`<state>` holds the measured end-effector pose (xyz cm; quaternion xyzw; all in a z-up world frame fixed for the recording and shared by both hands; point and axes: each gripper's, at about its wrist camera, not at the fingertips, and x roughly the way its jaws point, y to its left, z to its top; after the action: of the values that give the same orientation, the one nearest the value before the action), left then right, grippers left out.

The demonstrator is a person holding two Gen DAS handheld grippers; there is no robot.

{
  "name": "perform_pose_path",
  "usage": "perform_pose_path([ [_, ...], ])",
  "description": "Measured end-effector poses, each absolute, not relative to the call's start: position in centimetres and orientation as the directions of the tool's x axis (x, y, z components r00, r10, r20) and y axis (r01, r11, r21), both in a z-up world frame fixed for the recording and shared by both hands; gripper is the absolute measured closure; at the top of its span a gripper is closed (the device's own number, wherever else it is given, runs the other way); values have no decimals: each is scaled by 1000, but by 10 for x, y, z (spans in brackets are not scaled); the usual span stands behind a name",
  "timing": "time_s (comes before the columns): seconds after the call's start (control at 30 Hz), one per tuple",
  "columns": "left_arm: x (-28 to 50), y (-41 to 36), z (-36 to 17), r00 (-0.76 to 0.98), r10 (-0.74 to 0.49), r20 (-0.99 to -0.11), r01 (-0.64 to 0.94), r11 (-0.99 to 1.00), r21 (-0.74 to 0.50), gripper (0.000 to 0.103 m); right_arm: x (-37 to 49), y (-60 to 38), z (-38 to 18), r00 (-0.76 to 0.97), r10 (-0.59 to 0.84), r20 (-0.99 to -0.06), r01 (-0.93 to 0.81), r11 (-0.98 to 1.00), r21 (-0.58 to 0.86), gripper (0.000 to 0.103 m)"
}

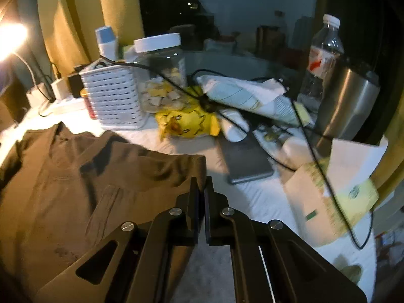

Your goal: Fold small clothes

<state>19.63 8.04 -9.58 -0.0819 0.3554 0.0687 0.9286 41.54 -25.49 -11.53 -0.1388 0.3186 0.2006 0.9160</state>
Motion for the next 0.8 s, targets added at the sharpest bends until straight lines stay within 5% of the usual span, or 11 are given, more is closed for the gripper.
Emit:
perform_pose_path([
  [0.2,196,79,-97,732,70,-678,-186,977,-100,1,418,-254,-134,706,250,-662,-437,890,-131,99],
  [0.37,194,75,-94,738,62,-672,-173,980,-101,1,401,-252,-133,708,248,-661,-442,885,-142,56],
  [0.63,181,73,-87,750,60,-659,-174,979,-108,1,347,-243,-134,698,219,-682,-475,854,-212,56],
  [0.8,170,75,-82,757,66,-650,-180,977,-111,1,309,-234,-145,687,191,-701,-516,807,-286,47],
])
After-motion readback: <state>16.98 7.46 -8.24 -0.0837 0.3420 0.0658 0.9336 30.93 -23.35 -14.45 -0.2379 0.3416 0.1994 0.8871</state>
